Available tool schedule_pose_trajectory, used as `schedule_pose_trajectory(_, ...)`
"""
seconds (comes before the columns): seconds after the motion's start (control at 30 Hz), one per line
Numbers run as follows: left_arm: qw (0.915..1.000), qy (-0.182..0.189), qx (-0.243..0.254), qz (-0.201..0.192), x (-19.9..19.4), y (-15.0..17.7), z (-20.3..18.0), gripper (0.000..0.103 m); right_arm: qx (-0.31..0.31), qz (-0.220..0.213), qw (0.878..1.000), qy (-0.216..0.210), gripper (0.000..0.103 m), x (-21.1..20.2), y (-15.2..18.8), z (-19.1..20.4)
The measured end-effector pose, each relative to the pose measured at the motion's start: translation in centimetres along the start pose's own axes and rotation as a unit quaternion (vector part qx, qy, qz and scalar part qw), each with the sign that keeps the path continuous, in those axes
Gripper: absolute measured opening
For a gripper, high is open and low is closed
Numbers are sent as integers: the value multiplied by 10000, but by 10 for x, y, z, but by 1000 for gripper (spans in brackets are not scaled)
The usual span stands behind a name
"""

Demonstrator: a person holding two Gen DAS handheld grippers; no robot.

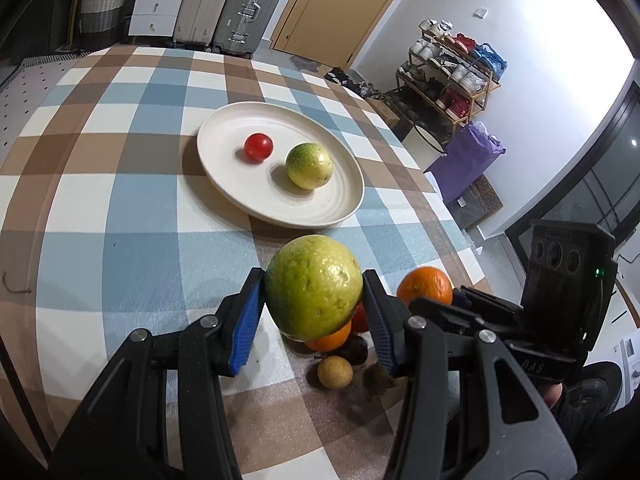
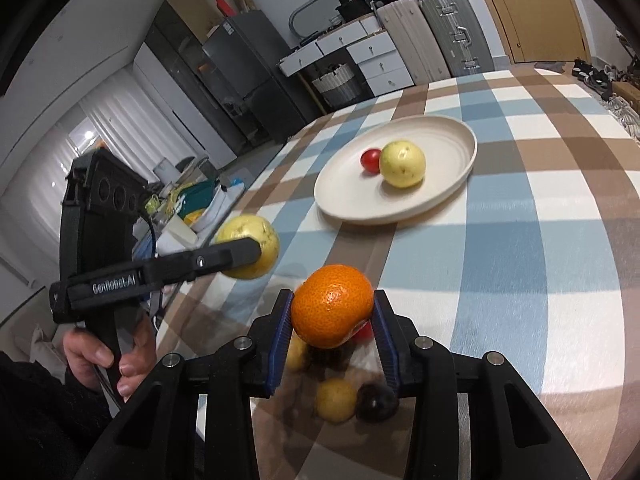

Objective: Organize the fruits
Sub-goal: 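Grasp an orange with the right tool while the left tool holds the grapefruit, then carry both fruits onto the white plate and open both tools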

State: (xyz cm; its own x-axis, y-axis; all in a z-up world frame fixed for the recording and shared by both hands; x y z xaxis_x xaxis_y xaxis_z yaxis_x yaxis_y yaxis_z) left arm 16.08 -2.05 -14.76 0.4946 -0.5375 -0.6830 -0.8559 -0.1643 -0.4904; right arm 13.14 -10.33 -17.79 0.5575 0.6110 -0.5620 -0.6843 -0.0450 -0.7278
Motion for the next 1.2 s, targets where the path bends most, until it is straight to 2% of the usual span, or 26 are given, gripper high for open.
schedule_pose_trajectory(0.23, 10000, 88, 43, -15, 3, -15, -9, 46, -11, -199, 9998, -49, 39, 2, -26, -6)
schedule_pose_trajectory(0.57, 9998, 208, 58, -1, 14, -43, -18, 46, -7, -231, 9997, -82, 39, 14, -52, -20)
schedule_pose_trajectory(0.9, 9997, 242, -2, -5, 31, -83, -20, 46, 61, -190, 9997, -106, 39, 28, -81, -42)
schedule_pose_trajectory(1.2, 9999, 123, -50, 58, 53, -125, -15, 46, 103, -146, 9998, -87, 39, 48, -112, -66)
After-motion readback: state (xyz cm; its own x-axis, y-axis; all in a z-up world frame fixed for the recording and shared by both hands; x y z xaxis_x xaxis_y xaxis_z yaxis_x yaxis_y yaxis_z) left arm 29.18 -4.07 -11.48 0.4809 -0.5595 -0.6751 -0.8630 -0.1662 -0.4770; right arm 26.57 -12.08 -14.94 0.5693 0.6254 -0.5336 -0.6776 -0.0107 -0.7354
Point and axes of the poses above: each gripper's, at about its wrist camera, not at the fingertips, and x roughly the way its jaws point, z to its left, y to its underside, the point moved 10 cm from there along x, roughly the way its jaws point, and after that the axes turned 10 degrees about -x, right-handed, at the moved point
